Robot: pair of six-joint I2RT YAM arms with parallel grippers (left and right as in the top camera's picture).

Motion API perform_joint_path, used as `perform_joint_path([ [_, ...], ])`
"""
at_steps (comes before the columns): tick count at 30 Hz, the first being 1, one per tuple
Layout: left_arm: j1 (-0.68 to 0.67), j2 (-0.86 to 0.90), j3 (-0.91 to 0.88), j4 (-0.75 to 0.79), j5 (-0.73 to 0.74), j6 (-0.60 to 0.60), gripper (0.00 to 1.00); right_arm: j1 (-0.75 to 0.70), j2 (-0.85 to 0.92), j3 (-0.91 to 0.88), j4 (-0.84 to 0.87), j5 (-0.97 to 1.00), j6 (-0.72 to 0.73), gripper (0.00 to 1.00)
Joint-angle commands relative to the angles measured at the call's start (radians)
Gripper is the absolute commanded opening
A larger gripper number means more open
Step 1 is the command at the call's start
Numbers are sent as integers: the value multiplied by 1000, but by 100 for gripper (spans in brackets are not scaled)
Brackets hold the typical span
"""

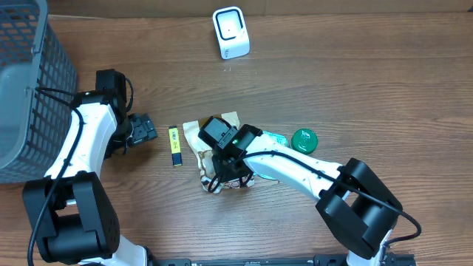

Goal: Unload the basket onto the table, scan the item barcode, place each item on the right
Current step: 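Lower the right gripper and grasp a red snack stick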

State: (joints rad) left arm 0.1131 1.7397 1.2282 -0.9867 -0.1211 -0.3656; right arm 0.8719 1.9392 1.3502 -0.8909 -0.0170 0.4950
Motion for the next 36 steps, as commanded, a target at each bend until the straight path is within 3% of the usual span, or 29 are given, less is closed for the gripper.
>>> perform_joint_path([
  [1,-2,5,-3,1,-10,11,100,-3,-82,26,-3,16,-104,3],
  [10,-2,5,-3,1,-10,11,100,-3,-290,26,-97,11,-430,4],
  [14,-2,5,-3,1,-10,11,100,-4,-369,26,-158,-103,-595,4],
  [23,-2,5,-3,1,-10,11,100,-4,-427,26,-297,-172,-798,4],
  [32,-2,5,-3,1,-10,11,100,-3,-519,26,-456,-338,-1156,4],
  [36,-2,5,-3,1,-10,11,100,-3,-554,26,-491,-370,-1232,4],
])
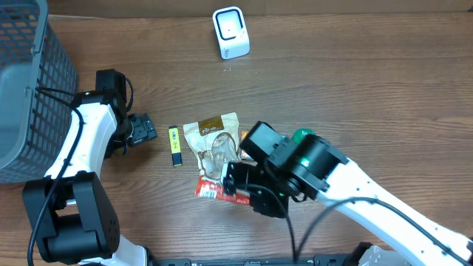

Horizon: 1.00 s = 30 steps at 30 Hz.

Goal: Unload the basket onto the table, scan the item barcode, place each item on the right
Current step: 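Lower the right gripper and grasp a red snack stick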

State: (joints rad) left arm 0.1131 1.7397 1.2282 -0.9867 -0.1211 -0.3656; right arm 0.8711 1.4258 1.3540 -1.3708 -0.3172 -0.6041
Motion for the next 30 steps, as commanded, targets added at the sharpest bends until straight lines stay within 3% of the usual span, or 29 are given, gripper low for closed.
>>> perform_joint_path([
  [1,-2,5,-3,1,-10,11,100,-3,-44,22,-14,-70,-134,4],
  [14,-2,5,-3,1,-10,11,100,-3,-45,22,-6,-62,-126,4],
  [23,-2,5,-3,1,-10,11,100,-3,-42,22,218,361,192,4],
  [30,-2,5,-3,1,-10,11,100,-19,-31,63,285,500,219,3],
])
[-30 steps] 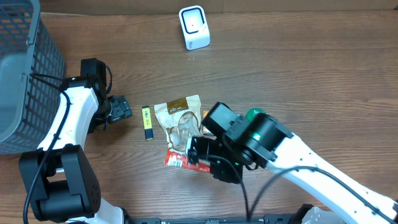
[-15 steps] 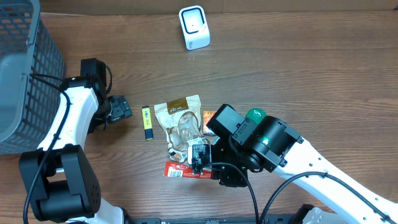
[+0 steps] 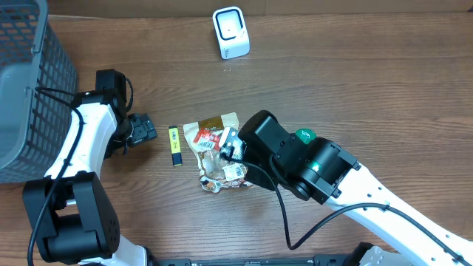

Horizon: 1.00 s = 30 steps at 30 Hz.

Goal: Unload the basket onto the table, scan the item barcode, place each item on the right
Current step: 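Lower the right gripper and grasp a red snack stick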

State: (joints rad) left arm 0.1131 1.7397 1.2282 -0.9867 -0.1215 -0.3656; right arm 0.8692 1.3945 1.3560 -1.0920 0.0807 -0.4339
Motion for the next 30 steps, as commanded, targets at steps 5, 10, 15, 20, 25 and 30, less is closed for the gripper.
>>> perform_joint_path([
  [5,-2,5,-3,1,-9,11,100,-57,30,122,15,13,39,3],
  [10,-2,5,-3,1,-9,11,100,-58,68,121,17,-173,158,3],
  [15,-2,5,-3,1,-9,11,100,-58,140,121,12,-239,299,3],
  [20,-2,5,-3,1,-9,11,100,-58,198,121,6,-315,307,3],
  [25,-2,5,-3,1,-9,11,100,-60,212,116,-5,-314,307,4],
  [30,-2,5,-3,1,-9,11,100,-60,226,86,10,-314,307,4],
])
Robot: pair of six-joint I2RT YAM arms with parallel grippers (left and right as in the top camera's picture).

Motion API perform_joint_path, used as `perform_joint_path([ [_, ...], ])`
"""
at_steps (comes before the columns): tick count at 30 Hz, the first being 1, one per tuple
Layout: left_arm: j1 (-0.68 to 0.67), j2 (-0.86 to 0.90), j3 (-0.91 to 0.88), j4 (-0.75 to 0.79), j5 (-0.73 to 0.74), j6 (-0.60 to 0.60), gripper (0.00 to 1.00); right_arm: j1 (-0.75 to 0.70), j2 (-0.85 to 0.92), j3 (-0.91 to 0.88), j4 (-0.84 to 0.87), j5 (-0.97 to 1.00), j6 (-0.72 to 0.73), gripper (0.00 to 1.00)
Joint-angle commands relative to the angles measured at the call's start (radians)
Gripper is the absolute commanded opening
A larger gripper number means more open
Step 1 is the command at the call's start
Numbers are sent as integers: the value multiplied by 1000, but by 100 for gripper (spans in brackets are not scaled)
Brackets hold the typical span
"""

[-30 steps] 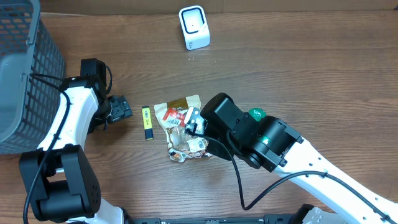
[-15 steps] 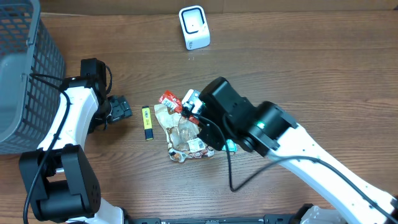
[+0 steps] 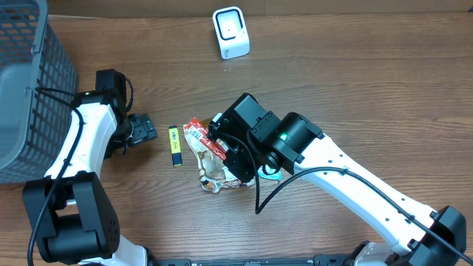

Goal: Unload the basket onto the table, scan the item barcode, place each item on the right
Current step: 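Lower the right gripper and grasp a red snack stick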

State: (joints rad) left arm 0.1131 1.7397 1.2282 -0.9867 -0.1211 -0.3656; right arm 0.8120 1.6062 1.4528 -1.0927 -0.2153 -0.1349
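My right gripper (image 3: 216,145) is shut on a red snack packet (image 3: 198,136), holding it raised over the middle of the table, tilted with its long side pointing up-left. Under it lies a clear and brown bag (image 3: 219,174). The white barcode scanner (image 3: 230,32) stands at the far edge, well away from the packet. My left gripper (image 3: 145,130) rests low at the left with nothing in it, its fingers together.
A grey mesh basket (image 3: 29,81) fills the far left corner. A small yellow item (image 3: 174,145) lies between the two grippers. A bit of teal packaging (image 3: 270,175) shows under my right arm.
My right arm has swung toward the far side, now covering the green lid and the bag's top. The red packet it holds sits slightly further left and is turned. The left arm is unchanged.
First my right gripper was down on the pile of bags at the centre. Then it was raised near the front edge with the red packet in it. Later the packet was over the brown bag, and now it sits a little further left.
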Motion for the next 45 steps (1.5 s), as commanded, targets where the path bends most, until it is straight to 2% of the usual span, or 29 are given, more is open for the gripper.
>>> perform_joint_path([
  [1,-2,5,-3,1,-10,11,100,-3,18,-21,13,-18,8,4],
  [3,-2,5,-3,1,-10,11,100,-3,29,-41,15,-18,8,10],
  [11,-2,5,-3,1,-10,11,100,-2,184,-75,48,-3,4,12],
  [16,-2,5,-3,1,-10,11,100,-2,264,-76,79,-3,4,22],
  [19,-2,5,-3,1,-10,11,100,-2,269,-76,102,-3,4,38],
  [21,-2,5,-3,1,-10,11,100,-2,269,-76,108,-2,4,46],
  [30,-2,5,-3,1,-10,11,100,-61,268,-37,79,21,-20,50],
  [37,-2,5,-3,1,-10,11,100,-131,268,-38,43,-141,-147,52],
  [45,-2,5,-3,1,-10,11,100,-148,269,-41,44,-167,-158,52],
])
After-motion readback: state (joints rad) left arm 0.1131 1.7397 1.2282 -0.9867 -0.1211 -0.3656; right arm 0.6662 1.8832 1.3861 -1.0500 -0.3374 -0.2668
